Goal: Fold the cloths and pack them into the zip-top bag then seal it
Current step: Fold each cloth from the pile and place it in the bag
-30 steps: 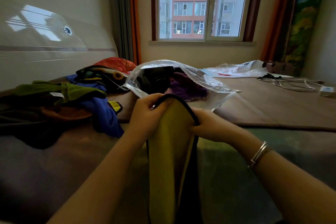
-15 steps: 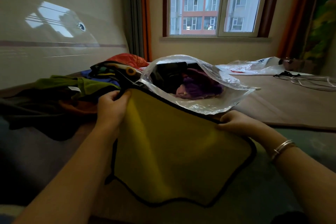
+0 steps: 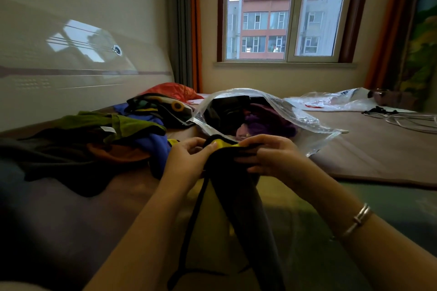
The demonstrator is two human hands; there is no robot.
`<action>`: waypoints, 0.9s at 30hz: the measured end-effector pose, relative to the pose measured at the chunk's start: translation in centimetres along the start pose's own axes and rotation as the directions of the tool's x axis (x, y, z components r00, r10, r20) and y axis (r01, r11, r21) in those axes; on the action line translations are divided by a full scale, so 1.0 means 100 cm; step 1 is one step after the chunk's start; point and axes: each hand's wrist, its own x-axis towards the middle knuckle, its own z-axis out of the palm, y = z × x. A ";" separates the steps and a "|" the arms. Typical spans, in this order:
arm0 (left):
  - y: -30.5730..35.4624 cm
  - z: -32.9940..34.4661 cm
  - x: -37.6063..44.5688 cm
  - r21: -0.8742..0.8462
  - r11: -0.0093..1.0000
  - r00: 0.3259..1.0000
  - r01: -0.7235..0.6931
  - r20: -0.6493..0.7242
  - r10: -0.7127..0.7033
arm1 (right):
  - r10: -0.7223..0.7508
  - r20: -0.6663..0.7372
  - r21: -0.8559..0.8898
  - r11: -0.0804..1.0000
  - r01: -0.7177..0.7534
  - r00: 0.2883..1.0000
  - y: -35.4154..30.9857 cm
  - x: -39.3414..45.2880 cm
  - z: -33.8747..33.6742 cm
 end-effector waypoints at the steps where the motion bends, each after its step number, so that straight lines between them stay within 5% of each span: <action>1: 0.000 0.000 -0.001 -0.012 1.000 1.000 -0.001 0.015 0.002 | -0.046 -0.017 -0.122 0.992 0.043 0.999 0.002 0.000 0.003; 8: 0.002 0.005 -0.007 -0.082 0.995 0.972 0.063 0.230 -0.043 | -0.331 -0.033 -0.696 0.685 0.216 0.943 0.015 0.000 0.002; 17: 0.010 0.019 -0.009 -0.406 0.883 0.948 0.237 0.295 -0.119 | -0.508 0.047 -0.527 0.719 0.453 0.860 0.000 -0.009 -0.006; 27: 0.014 0.048 -0.022 -0.581 0.795 0.967 0.172 0.254 -0.023 | -0.584 -0.079 -0.642 0.650 0.407 0.808 -0.002 -0.005 -0.008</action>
